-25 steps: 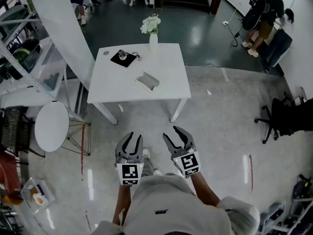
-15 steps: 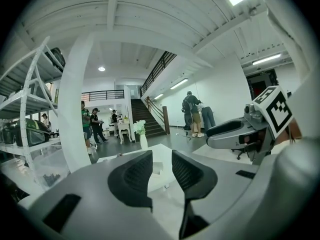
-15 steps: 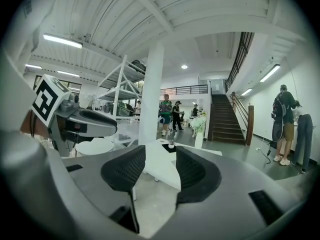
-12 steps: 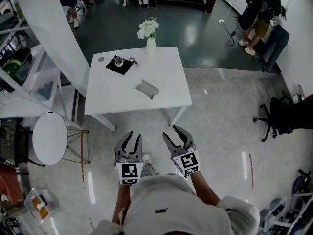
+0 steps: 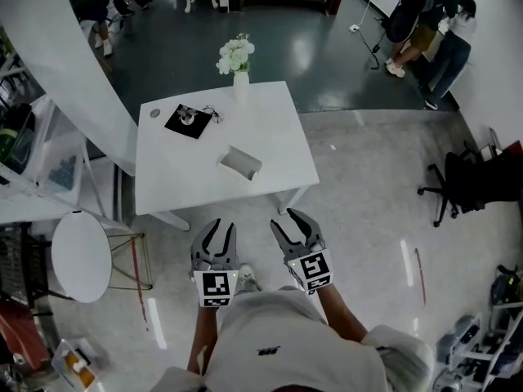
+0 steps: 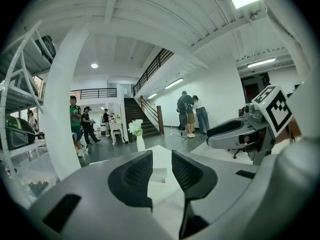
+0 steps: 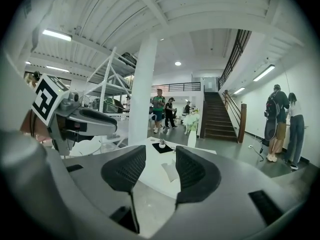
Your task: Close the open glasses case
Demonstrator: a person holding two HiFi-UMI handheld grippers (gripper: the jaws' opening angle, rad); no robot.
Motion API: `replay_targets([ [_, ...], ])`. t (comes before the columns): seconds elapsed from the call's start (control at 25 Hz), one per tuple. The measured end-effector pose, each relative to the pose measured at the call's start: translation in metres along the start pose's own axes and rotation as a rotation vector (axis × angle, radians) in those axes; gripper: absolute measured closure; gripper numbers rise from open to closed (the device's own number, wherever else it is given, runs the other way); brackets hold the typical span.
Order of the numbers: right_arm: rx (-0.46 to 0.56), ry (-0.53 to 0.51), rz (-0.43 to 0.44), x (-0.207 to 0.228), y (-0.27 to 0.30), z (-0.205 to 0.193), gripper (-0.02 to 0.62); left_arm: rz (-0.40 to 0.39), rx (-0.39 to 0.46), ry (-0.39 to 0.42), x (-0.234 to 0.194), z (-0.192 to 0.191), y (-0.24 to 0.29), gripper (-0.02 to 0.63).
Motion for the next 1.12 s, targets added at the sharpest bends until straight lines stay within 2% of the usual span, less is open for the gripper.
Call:
replay_targets([
  [0.56,-0.006,-0.006,-0.111,0.023,0.052,-0.005,0.411,-0.115,0.031,-0.001,-0.035,-0.012,0.063,0.477],
  [0.88,-0.025,0.0,-0.118,0.031,0.074,-0.014,0.414,-0.116,0.021,-0.01,-0.049,-0.02,0.08,0.479],
  [1.12,-0.028,0.0,-0.086,0.037,0.098,-0.017,0.414,-0.097,0.016,-0.013,-0.063,-0.026,0.097,0.479],
])
Point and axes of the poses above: the fingertips, and each gripper's own axes: y forward along the fingers, x to its right, z out of its top, the point moved 2 cm from there along -y, backward along the fingers, and after that the axes turned 15 degrees about x, right-handed, at the moved point
